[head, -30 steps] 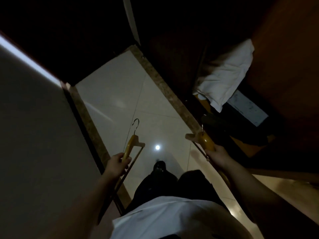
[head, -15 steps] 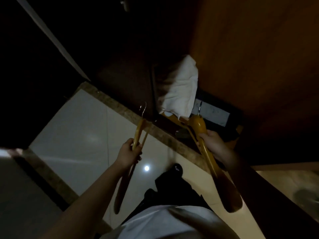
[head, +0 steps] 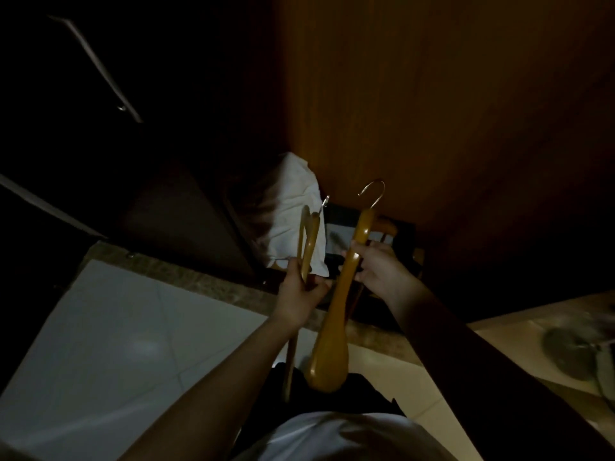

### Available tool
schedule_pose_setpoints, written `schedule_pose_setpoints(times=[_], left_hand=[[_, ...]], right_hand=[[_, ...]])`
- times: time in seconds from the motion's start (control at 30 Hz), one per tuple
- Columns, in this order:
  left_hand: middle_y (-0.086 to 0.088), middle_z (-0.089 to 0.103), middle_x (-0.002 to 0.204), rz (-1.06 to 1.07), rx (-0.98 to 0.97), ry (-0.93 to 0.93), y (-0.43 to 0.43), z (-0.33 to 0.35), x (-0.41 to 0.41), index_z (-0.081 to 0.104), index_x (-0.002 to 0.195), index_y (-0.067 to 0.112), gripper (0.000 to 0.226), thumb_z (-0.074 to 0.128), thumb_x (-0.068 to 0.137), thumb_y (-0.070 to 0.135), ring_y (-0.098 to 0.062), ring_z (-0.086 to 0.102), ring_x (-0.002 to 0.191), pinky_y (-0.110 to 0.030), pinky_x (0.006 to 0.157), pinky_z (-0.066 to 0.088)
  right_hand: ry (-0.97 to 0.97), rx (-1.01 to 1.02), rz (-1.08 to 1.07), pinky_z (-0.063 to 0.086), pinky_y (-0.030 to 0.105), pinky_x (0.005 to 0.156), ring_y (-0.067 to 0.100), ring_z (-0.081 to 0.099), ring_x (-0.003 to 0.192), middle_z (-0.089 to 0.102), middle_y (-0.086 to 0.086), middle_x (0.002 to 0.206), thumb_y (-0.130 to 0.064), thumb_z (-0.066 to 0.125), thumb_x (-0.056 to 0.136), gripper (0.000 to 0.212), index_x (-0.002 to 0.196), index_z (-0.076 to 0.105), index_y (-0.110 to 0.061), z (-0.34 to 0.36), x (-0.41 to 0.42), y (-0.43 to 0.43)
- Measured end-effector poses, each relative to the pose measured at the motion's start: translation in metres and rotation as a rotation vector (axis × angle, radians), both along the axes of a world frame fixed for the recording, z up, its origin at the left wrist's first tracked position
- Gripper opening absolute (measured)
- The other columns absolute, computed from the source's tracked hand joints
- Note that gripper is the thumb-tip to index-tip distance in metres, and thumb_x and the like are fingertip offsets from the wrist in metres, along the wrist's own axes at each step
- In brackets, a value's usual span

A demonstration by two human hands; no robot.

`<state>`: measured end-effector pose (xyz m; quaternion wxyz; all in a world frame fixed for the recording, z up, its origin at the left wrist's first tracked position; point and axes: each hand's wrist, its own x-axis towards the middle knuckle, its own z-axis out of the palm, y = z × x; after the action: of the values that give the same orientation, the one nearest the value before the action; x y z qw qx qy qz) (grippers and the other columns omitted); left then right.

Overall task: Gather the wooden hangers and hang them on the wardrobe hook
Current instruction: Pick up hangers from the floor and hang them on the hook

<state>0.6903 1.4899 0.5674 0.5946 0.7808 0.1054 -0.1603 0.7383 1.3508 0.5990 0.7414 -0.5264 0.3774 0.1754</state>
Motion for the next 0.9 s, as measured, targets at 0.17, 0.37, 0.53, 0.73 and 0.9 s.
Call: schedule_pose_setpoints(times=[0.17, 0.37, 0.53, 0.73, 0.9], left_hand=[[0.005, 0.06, 0.086, -0.18, -0.014, 0.021, -0.003, 0.005, 0.003, 0.04, 0.109, 0.008, 0.049, 0.075, 0.075, 0.012, -0.004, 0.06, 0.079, -0.013, 0.062, 0.05], [-0.005, 0.059, 0.079, -0.31, 0.049, -0.097, 0.01, 0.014, 0.009, 0.038, 0.101, 0.008, 0.036, 0.067, 0.08, 0.003, -0.012, 0.065, 0.064, -0.023, 0.058, 0.055], [-0.017, 0.064, 0.079, -0.415, -0.017, -0.135, 0.04, 0.051, 0.02, 0.038, 0.107, 0.004, 0.037, 0.065, 0.082, 0.002, -0.022, 0.067, 0.063, -0.036, 0.061, 0.059], [-0.019, 0.064, 0.087, -0.529, -0.107, -0.07, 0.078, 0.097, 0.028, 0.037, 0.122, 0.009, 0.05, 0.065, 0.082, -0.001, -0.027, 0.065, 0.066, -0.036, 0.063, 0.059], [-0.025, 0.063, 0.091, -0.53, -0.228, -0.026, 0.106, 0.122, 0.026, 0.034, 0.128, 0.013, 0.06, 0.066, 0.081, -0.003, -0.022, 0.065, 0.062, -0.033, 0.065, 0.059]], right_hand=[[-0.035, 0.031, -0.09, 0.048, 0.05, 0.09, 0.014, 0.055, 0.08, 0.057, 0.004, 0.084, -0.009, 0.053, 0.094, 0.01, 0.103, 0.051, -0.012, -0.001, 0.001, 0.009], [-0.158, 0.057, -0.065, 0.052, 0.047, 0.083, 0.024, 0.064, 0.09, 0.066, 0.01, 0.099, -0.01, 0.053, 0.093, 0.019, 0.111, 0.056, -0.008, 0.014, -0.006, 0.024], [-0.218, -0.237, 0.073, 0.045, 0.037, 0.095, 0.021, 0.056, 0.111, 0.058, 0.003, 0.117, -0.024, 0.054, 0.093, 0.022, 0.114, 0.053, -0.019, 0.024, -0.013, 0.015], [-0.384, -0.808, 0.25, 0.035, 0.047, 0.109, 0.025, 0.027, 0.139, 0.028, 0.005, 0.149, -0.013, 0.064, 0.085, 0.074, 0.145, 0.023, -0.026, 0.044, 0.0, -0.003], [-0.465, -0.914, 0.413, 0.029, 0.043, 0.11, 0.023, 0.034, 0.135, 0.041, 0.003, 0.143, -0.02, 0.068, 0.082, 0.077, 0.145, 0.022, -0.025, 0.051, 0.001, 0.016]])
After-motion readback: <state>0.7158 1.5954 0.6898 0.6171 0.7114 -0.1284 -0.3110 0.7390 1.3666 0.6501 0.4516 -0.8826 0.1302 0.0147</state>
